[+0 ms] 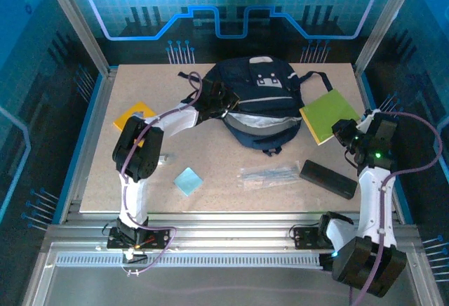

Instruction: Pack the student bag

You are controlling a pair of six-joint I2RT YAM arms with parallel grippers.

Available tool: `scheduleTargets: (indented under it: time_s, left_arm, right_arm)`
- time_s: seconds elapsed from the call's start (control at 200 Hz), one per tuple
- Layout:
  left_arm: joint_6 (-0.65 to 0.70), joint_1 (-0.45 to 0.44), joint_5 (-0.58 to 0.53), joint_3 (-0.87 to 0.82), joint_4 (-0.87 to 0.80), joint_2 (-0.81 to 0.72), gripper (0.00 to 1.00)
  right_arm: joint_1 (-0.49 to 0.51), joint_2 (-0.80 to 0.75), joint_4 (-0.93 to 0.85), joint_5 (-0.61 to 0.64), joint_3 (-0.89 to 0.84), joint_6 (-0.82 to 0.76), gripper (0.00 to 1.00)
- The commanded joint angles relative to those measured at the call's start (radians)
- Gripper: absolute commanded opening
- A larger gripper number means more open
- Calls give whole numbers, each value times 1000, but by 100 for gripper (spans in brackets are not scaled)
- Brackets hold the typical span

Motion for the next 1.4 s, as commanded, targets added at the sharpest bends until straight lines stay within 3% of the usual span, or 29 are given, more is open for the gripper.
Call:
scheduleTargets:
  time_s: [0.0, 0.225, 0.575, 0.795, 0.966, 1.211, 1.391]
  left_arm:
    - [-89, 7, -20, 5, 156, -74, 0]
    - [-157, 7, -42, 21, 208, -68, 0]
    - [-164, 8, -94, 74, 217, -43, 0]
    - [-194, 8, -130, 47, 250, -51, 0]
    - [-200, 8, -142, 70, 253, -42, 0]
    - [-219, -7, -148, 47, 289, -58, 0]
    - [-245, -30, -149, -8, 333, -86, 0]
  right_arm:
    - [-17, -46, -37, 32, 60, -42, 0]
    - [-17, -61, -110, -71, 60, -6, 0]
    - [-17, -137, -285, -107, 139, -17, 0]
    - [-13, -153, -262, -308, 48, 94, 0]
    - [13, -207, -276, -317, -11, 147, 0]
    - [124, -241, -20, -293, -226, 367, 0]
    - [243, -207, 273, -175, -342, 531, 0]
